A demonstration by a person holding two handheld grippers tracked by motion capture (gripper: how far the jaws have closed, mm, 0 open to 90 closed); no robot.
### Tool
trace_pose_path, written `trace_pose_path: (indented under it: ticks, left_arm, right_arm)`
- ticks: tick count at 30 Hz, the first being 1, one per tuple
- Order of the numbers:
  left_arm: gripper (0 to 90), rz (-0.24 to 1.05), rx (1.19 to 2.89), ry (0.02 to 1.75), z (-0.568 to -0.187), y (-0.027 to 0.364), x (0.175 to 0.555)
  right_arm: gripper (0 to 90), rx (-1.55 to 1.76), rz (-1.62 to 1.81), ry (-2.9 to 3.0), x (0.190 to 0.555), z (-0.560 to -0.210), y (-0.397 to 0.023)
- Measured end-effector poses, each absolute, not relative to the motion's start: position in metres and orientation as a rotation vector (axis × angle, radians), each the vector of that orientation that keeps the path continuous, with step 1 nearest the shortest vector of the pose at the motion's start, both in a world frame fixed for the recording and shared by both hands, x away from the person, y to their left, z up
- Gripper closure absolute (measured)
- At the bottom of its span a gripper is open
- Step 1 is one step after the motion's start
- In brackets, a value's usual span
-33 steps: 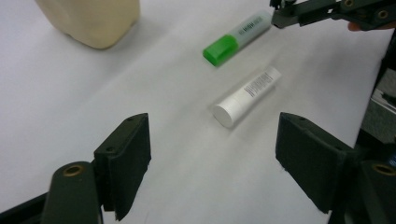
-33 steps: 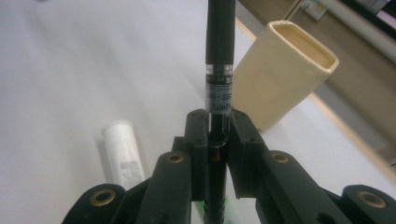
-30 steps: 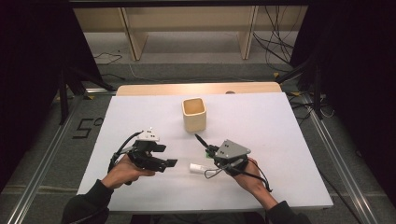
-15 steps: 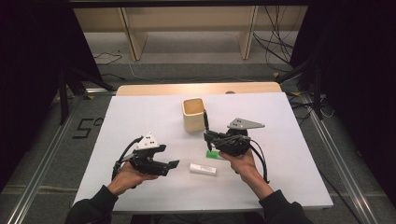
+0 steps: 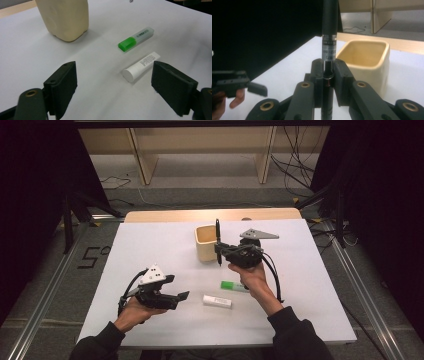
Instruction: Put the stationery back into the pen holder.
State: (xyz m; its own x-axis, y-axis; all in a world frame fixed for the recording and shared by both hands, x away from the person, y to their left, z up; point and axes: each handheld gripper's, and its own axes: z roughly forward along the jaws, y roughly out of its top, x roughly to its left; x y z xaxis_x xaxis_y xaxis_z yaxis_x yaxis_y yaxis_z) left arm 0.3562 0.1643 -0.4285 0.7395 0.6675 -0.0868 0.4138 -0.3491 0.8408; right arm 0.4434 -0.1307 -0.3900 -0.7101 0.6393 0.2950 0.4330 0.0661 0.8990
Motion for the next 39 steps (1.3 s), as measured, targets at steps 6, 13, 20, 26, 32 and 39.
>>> trace_pose_path:
  ticks: [6,13,20,26,32,39]
  left_arm:
    - [20.1,0.360,2.009,0.809,-0.430,0.165,0.353]
    - [20.0,0.366,2.009,0.800,-0.432,0.164,0.351]
    - [20.0,0.372,1.999,0.799,-0.433,0.165,0.352]
    - [19.3,0.369,2.006,0.801,-0.434,0.165,0.352]
    - [18.9,0.374,2.001,0.799,-0.433,0.165,0.352]
    - [18.7,0.380,1.994,0.796,-0.433,0.165,0.352]
  right_arm:
    - [79.6,1.096,1.688,2.134,0.460,-0.380,-0.119]
    - [79.5,1.122,1.674,2.122,0.479,-0.375,-0.108]
    - [79.5,1.139,1.639,2.105,0.497,-0.368,-0.096]
    - [79.5,1.145,1.584,2.084,0.511,-0.365,-0.089]
    - [79.4,1.178,1.555,2.071,0.522,-0.366,-0.086]
    - [79.4,1.199,1.536,2.067,0.529,-0.369,-0.082]
